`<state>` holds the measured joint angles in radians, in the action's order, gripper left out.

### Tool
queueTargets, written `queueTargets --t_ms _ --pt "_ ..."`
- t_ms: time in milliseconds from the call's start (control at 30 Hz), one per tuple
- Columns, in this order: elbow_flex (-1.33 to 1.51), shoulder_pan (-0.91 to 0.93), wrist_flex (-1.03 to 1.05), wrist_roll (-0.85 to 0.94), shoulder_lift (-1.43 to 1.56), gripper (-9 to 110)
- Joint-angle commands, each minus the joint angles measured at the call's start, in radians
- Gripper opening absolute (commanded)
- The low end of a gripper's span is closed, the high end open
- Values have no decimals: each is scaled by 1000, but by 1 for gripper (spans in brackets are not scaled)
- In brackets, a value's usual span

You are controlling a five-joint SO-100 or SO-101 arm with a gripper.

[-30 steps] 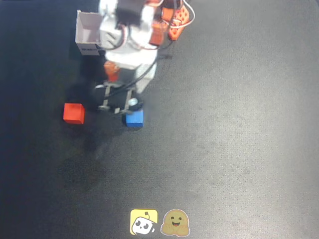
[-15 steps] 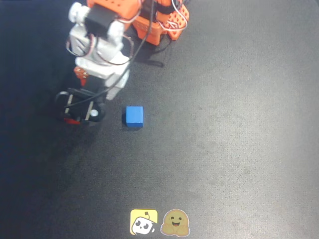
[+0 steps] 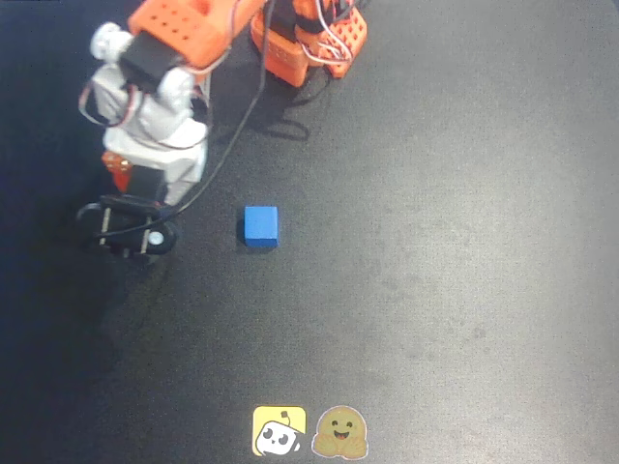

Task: Put the red cube on top of the blue cube.

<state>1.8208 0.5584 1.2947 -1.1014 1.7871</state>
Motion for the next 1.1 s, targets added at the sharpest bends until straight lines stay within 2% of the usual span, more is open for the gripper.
queueTargets --t_ms 0,133,1067 --pt "-52 26 -35 52 -28 15" --pt "-41 35 -74 94 -69 21" --pt "156 29 -307 69 -198 23"
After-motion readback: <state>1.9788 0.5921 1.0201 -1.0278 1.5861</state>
